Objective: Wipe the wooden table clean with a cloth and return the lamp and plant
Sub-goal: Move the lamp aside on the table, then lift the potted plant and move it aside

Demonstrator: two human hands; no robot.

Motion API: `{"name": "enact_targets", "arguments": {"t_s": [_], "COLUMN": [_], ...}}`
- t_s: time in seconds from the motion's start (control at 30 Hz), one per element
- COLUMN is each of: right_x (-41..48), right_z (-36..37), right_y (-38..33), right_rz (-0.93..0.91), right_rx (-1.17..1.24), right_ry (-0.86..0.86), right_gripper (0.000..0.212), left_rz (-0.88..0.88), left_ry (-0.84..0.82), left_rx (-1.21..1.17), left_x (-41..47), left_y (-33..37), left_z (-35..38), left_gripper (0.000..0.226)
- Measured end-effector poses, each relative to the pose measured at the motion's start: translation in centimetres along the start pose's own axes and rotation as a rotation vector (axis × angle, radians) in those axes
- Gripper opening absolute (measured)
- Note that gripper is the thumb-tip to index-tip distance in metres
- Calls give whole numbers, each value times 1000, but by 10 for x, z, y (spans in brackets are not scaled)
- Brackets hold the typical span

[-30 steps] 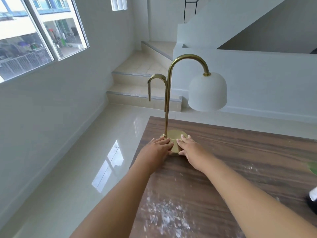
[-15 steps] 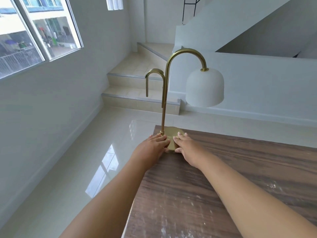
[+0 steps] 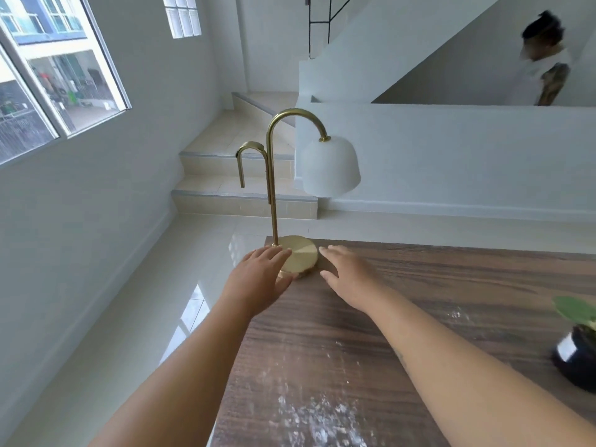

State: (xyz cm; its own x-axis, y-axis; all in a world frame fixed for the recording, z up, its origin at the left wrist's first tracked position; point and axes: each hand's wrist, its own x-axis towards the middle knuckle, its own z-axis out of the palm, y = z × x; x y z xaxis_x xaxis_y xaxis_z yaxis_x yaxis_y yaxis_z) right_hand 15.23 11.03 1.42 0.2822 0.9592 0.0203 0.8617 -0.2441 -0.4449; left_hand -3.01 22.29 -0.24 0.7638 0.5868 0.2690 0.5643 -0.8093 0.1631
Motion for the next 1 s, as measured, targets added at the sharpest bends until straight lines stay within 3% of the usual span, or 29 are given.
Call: {"name": "enact_targets", "arguments": {"t_s": [0.23,0.47,0.7,0.93,1.0], "right_x": [-93,-191,-267,-315,-320], "right_z": [-40,-74,-101,-124,-135], "right_y": [33,87,148,215,235], "right_rz": [35,36,118,200,234], "right_rx": [18,112,261,327,337], "right_ry": [118,116,143,154,192], "right_gripper": [42,23,16,11,18], "left_rz": [-47,-87,-154,-127,-120], "left_ry": [62,75,45,-15,-44], "left_rx": [-133,-286,-492,-546,-544], "left_x": [-18,-64,-67,-58,-53], "left_y": [88,201,303,375,389], "left_z": [-26,-12,14,37,41], "left_gripper": [54,60,64,67,69]}}
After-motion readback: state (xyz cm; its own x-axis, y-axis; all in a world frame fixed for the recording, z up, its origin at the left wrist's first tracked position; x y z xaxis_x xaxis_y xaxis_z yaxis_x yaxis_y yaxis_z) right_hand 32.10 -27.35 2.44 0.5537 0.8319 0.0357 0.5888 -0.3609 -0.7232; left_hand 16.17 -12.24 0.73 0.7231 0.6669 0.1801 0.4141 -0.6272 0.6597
